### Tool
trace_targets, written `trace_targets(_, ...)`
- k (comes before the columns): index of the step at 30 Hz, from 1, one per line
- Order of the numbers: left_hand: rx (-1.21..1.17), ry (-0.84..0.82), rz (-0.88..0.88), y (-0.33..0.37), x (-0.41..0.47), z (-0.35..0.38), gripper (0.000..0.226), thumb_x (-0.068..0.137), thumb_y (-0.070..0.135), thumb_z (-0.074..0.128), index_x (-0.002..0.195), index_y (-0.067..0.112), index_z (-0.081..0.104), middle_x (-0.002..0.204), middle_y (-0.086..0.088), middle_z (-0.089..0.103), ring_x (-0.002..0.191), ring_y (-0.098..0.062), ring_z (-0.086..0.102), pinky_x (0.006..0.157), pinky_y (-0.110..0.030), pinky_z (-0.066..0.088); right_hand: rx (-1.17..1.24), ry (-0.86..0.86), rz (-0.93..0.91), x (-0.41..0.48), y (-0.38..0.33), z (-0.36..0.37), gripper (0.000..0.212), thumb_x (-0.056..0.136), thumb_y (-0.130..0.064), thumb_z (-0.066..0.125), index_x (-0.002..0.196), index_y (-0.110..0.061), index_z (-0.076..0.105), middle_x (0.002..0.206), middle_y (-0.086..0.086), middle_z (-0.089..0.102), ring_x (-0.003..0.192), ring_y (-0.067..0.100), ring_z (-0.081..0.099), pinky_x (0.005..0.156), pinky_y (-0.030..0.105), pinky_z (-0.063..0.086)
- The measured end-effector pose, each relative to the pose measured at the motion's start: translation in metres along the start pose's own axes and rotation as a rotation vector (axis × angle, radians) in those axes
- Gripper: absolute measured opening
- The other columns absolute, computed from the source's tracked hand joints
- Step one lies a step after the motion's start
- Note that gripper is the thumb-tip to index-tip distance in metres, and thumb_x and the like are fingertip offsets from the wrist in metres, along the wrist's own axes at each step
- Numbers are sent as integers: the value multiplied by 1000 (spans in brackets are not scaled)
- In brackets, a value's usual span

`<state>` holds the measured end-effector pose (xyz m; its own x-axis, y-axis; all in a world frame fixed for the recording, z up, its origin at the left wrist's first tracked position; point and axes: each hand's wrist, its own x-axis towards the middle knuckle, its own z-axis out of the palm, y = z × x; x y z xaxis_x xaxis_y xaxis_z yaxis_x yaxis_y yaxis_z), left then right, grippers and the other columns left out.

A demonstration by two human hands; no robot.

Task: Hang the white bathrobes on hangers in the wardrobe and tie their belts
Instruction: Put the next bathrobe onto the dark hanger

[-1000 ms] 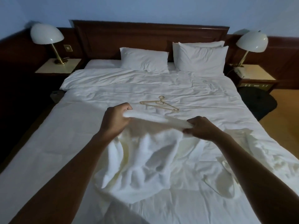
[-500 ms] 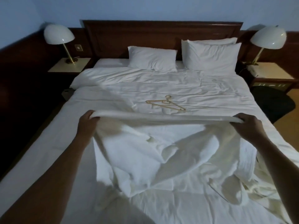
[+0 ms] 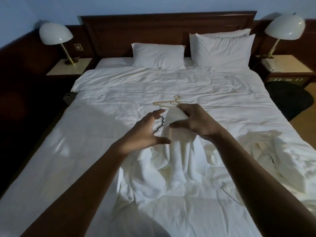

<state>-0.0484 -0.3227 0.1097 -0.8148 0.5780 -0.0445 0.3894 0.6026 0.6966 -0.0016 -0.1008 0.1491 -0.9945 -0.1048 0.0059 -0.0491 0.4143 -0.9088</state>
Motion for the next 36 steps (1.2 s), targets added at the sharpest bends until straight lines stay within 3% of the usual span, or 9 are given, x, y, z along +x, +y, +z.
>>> trace_targets(3, -212, 264, 59, 22, 10, 8, 40, 87, 23, 78, 126, 29, 68, 116, 14, 73, 109, 2, 66, 94, -32, 55, -155, -75, -115, 13, -27, 0, 31, 69, -28, 88, 95, -21, 72, 87, 1, 71, 81, 15, 67, 71, 30, 52)
trace_targets(6, -268, 553, -57, 5, 12, -26, 31, 79, 4, 64, 103, 22, 73, 97, 8, 75, 95, -7, 71, 85, -37, 57, -520, -34, -40, 25, 2, -10, 19, 77, -32, 74, 94, -26, 69, 92, 1, 70, 89, 20, 66, 76, 32, 50)
trace_targets(11, -568, 886, -343, -26, 1, -90, 35, 93, 7, 65, 125, 20, 62, 116, 0, 64, 110, -19, 63, 88, -27, 49, -741, -29, 314, -4, 111, -22, 36, 70, -32, 38, 78, -27, 73, 92, -2, 74, 96, 31, 68, 86, 33, 53)
trace_targets(16, -339, 658, -361, -35, -16, -105, 32, 87, 14, 73, 118, 25, 70, 104, 9, 73, 108, -18, 69, 96, -32, 53, -567, -41, 350, -15, 133, -7, 30, 82, -13, 61, 72, -41, 65, 70, -6, 69, 67, 13, 64, 72, 28, 48)
trace_targets(18, -284, 441, -271, -22, -16, -93, 38, 85, 12, 75, 121, 23, 71, 110, 8, 75, 107, -13, 70, 99, -38, 55, -443, 17, 209, -7, 114, 14, 30, 81, -21, 77, 101, -41, 65, 90, -7, 70, 79, 9, 65, 79, 28, 50)
trace_targets(22, -111, 85, -20, 29, -4, -59, 35, 75, 11, 74, 106, 24, 71, 101, 5, 75, 97, -14, 71, 85, -37, 55, -280, 30, -80, 22, 48, 56, 97, 70, -46, 88, 150, -27, 37, 144, -9, 48, 127, 5, 48, 95, 15, 42)
trace_targets(26, 145, 162, -42, 35, 0, -57, 28, 73, 20, 71, 96, 31, 62, 86, 10, 68, 80, -7, 64, 68, -30, 51, -166, 119, -160, 33, 14, 42, 32, 88, -25, 65, 116, -13, 70, 111, 4, 75, 108, 26, 70, 91, 41, 54)
trace_targets(32, 95, 103, -318, -49, -21, 31, 12, 81, 22, 73, 76, 29, 65, 77, 5, 71, 76, -15, 70, 64, -28, 48, 445, 259, -161, 16, -7, -4, 29, 75, -1, 50, 97, 3, 69, 90, 18, 70, 84, 31, 67, 72, 42, 53)
trace_targets(36, -43, 297, -675, -125, -47, 54, 29, 96, 28, 65, 119, 11, 71, 124, -12, 70, 116, -34, 64, 93, -35, 47, 654, 584, 30, 2, 12, -52, 31, 85, 8, 47, 97, -2, 73, 93, 20, 72, 84, 30, 70, 71, 37, 57)
